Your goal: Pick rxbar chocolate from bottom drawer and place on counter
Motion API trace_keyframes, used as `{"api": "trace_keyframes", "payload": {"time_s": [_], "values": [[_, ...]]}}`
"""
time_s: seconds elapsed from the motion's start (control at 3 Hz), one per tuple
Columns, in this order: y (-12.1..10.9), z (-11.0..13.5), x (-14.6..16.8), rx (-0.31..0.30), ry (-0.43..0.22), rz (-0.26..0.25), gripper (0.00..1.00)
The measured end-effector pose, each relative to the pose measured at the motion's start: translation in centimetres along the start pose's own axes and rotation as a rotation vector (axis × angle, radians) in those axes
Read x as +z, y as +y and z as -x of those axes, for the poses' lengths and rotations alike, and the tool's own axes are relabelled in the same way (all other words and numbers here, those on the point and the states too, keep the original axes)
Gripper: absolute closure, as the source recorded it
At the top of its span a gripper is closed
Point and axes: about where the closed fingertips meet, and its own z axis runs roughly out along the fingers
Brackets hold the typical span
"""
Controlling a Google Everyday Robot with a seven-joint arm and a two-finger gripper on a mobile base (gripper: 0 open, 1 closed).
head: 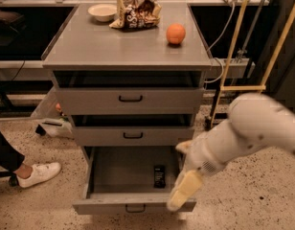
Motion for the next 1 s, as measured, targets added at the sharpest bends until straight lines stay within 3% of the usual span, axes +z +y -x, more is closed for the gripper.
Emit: {"api": "trace_keyframes", "payload": {"time_s": [0.33,0.67,1.0], "values": [[3.2,-3.4,13.1,0.127,0.010,0.179,0.00],[4.2,-7.0,23.3,0.232,0.064,0.256,0.00],[4.1,-7.2,26.8,0.271,0.030,0.268,0.00]]}}
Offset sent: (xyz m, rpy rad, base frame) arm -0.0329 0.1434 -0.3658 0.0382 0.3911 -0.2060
